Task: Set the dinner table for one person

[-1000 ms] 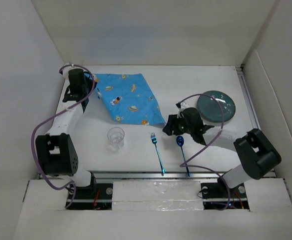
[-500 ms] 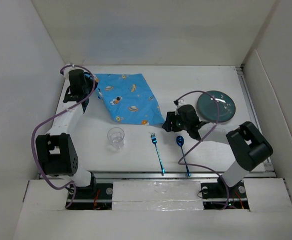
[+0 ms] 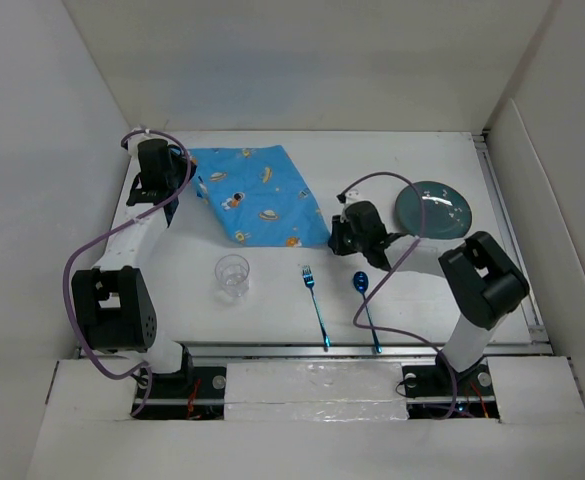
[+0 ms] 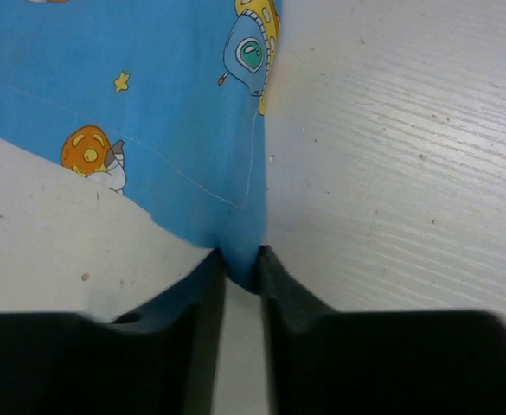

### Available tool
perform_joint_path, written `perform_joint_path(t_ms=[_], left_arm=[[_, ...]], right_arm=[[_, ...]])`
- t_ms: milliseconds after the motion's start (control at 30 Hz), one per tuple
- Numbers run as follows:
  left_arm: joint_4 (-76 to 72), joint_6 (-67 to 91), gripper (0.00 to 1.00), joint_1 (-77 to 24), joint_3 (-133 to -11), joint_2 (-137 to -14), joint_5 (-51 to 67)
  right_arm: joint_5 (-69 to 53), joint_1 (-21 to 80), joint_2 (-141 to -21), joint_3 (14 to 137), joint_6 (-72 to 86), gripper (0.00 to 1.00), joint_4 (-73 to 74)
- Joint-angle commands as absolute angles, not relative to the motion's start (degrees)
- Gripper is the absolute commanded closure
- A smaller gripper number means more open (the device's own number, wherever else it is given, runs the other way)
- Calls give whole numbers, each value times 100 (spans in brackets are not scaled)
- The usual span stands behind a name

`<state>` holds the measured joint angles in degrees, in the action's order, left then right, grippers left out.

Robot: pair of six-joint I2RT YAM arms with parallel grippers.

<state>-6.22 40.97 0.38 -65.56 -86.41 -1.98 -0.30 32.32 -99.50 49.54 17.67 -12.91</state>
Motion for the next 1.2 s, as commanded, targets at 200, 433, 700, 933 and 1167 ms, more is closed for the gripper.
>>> perform_joint_path(t_ms=[200, 433, 700, 933, 1167], left_arm=[[-756, 4061, 100, 44, -6854, -8569, -246], [-563, 4025, 100, 44, -8032, -7903, -211], [-914, 4236, 100, 44, -8218, -7031, -97], [-1028, 4271, 100, 44, -8218, -7444, -26], [-774, 4131, 100, 44, -9260, -8866, 123]], right_arm=[[1440, 3664, -9546, 5510, 1363, 100, -950], [3205, 3735, -7754, 6538, 389, 100, 421], [3937, 3657, -6548, 7462, -387, 100, 1450], [3463, 2900, -6811, 7690, -527, 100, 1222], [2243, 1856, -8310, 8882, -536, 100, 826]])
